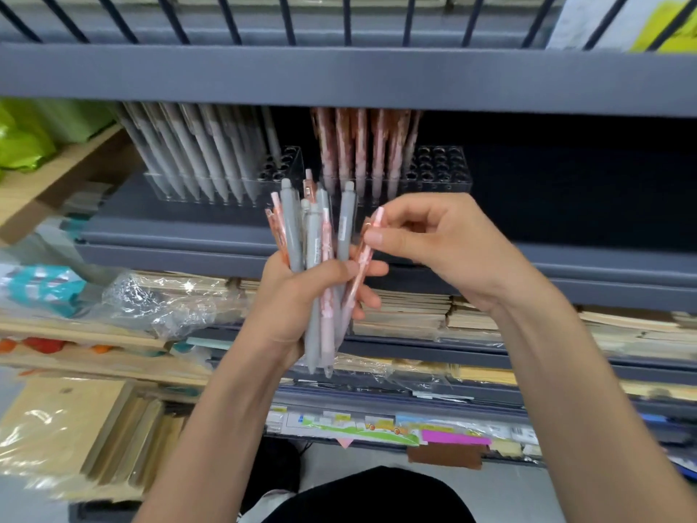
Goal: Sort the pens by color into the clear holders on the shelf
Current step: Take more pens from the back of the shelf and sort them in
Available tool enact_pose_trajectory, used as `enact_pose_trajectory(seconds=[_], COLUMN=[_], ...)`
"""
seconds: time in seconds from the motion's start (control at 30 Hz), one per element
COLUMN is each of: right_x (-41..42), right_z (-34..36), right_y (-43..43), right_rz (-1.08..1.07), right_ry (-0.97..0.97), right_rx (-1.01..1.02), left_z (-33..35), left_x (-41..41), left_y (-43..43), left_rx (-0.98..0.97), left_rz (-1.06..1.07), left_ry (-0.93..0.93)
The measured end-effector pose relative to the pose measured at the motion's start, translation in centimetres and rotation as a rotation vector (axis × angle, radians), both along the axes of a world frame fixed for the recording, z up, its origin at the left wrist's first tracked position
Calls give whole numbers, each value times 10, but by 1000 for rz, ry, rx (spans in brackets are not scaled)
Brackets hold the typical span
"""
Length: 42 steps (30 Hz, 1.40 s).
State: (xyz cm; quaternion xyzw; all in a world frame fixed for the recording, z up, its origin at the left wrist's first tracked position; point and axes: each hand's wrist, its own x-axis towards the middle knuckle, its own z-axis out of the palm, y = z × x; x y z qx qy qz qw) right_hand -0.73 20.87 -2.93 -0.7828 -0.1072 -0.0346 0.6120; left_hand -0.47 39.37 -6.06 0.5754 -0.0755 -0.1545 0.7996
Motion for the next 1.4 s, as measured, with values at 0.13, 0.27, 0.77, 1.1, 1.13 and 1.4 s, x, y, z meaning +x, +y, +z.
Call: enact_pose_trajectory(seconds=[0.13,0.27,0.77,1.1,1.13,1.4], right_x=[-5,-9,42,71,73,82], right_z=[-5,-5,10,22,24,31], right_y=[-11,-14,-40,-28,-26,-16], right_rz=[-62,-84,-765,-733,-705,-613], right_ry=[-18,-110,-485,-333,-348,-314], right_rx=[165,304,421,-507,-579,-624], left_z=[1,6,-3,-6,-6,-8], left_x=[3,5,2,0,-1,-1], left_y=[-9,-13,21,32,32,31], left_rx=[-123,-210,-205,-169,-164,-122], left_rz=[117,211,312,268,262,274], left_ry=[52,51,41,25,26,14])
